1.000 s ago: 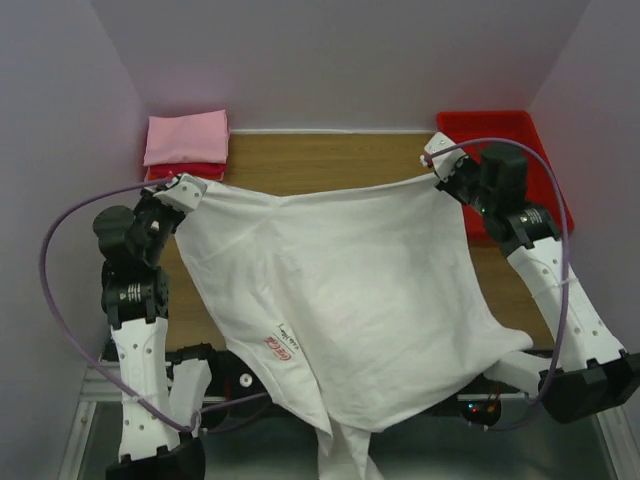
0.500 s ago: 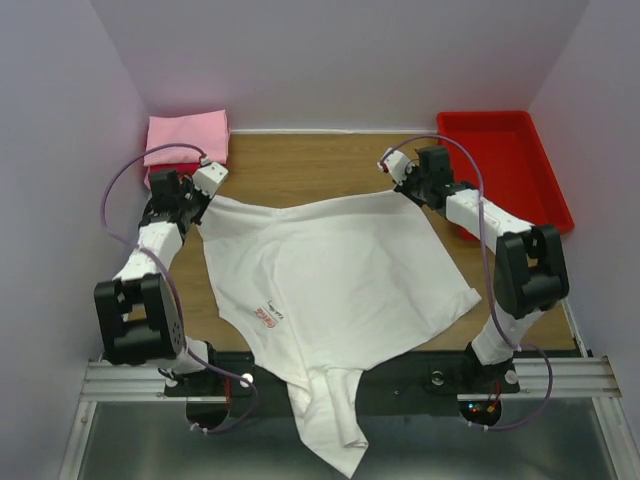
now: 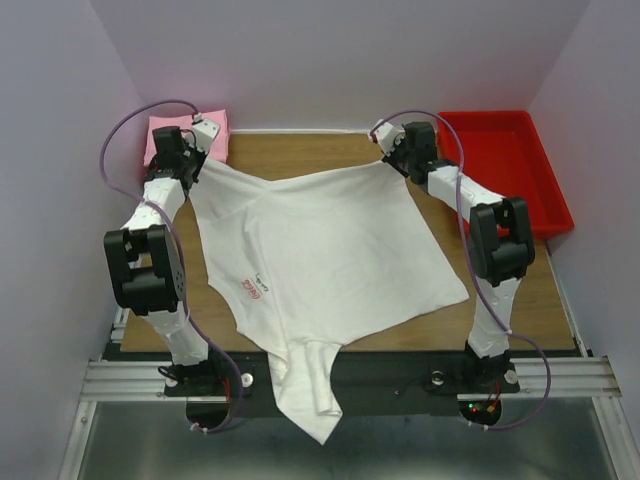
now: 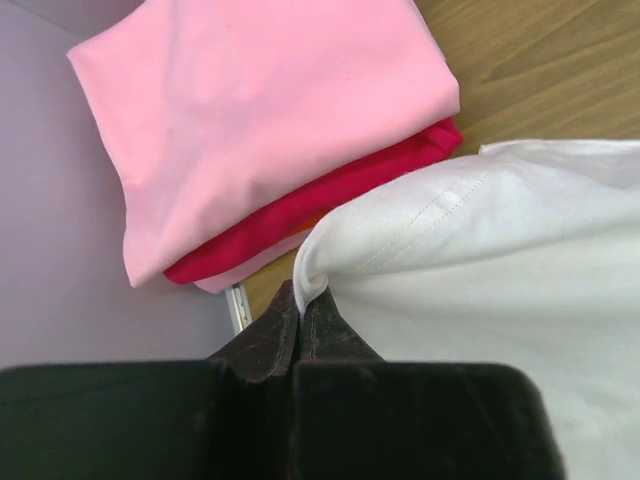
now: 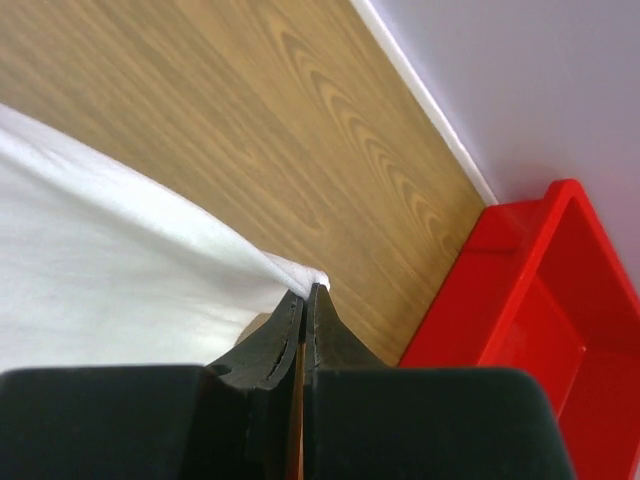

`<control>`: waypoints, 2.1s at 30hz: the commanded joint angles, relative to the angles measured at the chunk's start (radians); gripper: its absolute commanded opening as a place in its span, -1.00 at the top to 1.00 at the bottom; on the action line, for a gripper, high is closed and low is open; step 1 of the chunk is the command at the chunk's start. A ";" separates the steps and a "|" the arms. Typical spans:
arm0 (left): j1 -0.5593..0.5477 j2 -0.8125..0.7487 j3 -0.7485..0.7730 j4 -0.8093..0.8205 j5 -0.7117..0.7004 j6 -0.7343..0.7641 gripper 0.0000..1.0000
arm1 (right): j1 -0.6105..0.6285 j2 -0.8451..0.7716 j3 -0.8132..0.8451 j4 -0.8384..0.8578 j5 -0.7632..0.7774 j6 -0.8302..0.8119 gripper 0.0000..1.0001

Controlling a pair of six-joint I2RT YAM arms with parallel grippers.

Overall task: Fold and stack the t-shirts
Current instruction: Flatten the tshirt out, then fold the tshirt

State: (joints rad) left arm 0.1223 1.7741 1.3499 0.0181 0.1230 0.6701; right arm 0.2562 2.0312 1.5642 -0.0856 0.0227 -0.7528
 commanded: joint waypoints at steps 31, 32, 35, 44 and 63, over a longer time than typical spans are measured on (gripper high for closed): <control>-0.226 -0.743 -0.423 -0.661 0.198 -0.006 1.00 | -0.101 -0.255 -0.283 0.072 -0.115 -0.129 0.99; -0.228 -0.742 -0.431 -0.671 0.202 0.009 1.00 | -0.106 -0.265 -0.299 0.072 -0.118 -0.146 0.99; -0.233 -0.729 -0.466 -0.699 0.214 0.045 1.00 | -0.109 -0.296 -0.357 0.072 -0.130 -0.164 0.99; -0.240 -0.729 -0.534 -0.770 0.287 0.125 1.00 | -0.147 -0.309 -0.412 0.073 -0.135 -0.229 0.99; -0.242 -0.647 -0.511 -0.857 0.300 0.244 0.95 | -0.146 -0.333 -0.530 0.066 -0.139 -0.327 0.95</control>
State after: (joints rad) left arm -0.1123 1.1095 0.8242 -0.7753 0.3923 0.8631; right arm 0.1181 1.7245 1.0149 -0.0536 -0.1314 -1.0531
